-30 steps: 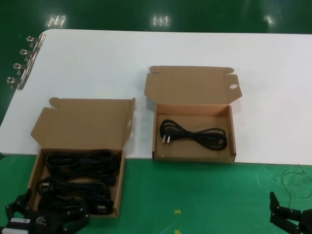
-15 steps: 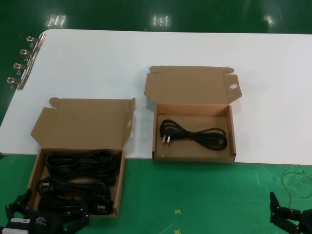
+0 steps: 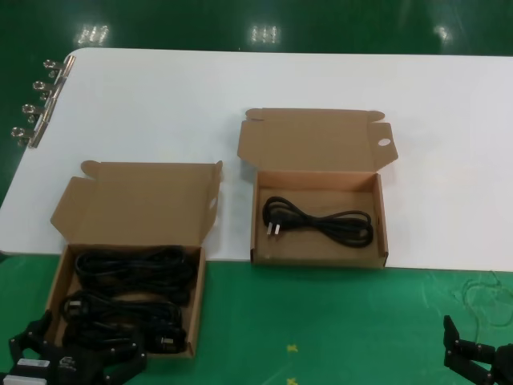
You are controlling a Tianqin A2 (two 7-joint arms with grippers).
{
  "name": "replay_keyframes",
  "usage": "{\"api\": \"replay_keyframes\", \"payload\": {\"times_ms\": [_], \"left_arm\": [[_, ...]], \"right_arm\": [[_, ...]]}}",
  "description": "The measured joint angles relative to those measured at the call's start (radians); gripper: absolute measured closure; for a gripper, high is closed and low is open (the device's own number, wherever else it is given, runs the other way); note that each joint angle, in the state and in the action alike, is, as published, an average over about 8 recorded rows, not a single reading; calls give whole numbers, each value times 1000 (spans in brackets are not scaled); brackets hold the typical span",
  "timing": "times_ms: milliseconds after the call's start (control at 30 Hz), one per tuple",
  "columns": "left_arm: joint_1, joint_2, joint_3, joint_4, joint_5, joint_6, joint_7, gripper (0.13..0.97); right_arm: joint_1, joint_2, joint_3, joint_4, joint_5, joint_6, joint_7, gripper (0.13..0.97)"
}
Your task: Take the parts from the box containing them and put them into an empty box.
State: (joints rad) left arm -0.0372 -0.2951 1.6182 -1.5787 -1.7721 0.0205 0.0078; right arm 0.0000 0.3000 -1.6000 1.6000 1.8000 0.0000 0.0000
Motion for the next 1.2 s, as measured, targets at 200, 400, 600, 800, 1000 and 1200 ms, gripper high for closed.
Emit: {"api": "replay_keyframes", "payload": {"times_ms": [200, 400, 600, 800, 1000, 1200], "left_arm": [[0, 0, 0, 0, 0, 0, 0, 132], [0, 0, 0, 0, 0, 0, 0, 132], [0, 0, 0, 0, 0, 0, 0, 132], [0, 0, 0, 0, 0, 0, 0, 132], [0, 0, 0, 0, 0, 0, 0, 132], [0, 0, 0, 0, 0, 0, 0, 132]], "right_arm": [[0, 0, 0, 0, 0, 0, 0, 129], [0, 0, 0, 0, 0, 0, 0, 129], [0, 0, 0, 0, 0, 0, 0, 129], [0, 0, 0, 0, 0, 0, 0, 129], [0, 0, 0, 0, 0, 0, 0, 129], [0, 0, 0, 0, 0, 0, 0, 129]]}}
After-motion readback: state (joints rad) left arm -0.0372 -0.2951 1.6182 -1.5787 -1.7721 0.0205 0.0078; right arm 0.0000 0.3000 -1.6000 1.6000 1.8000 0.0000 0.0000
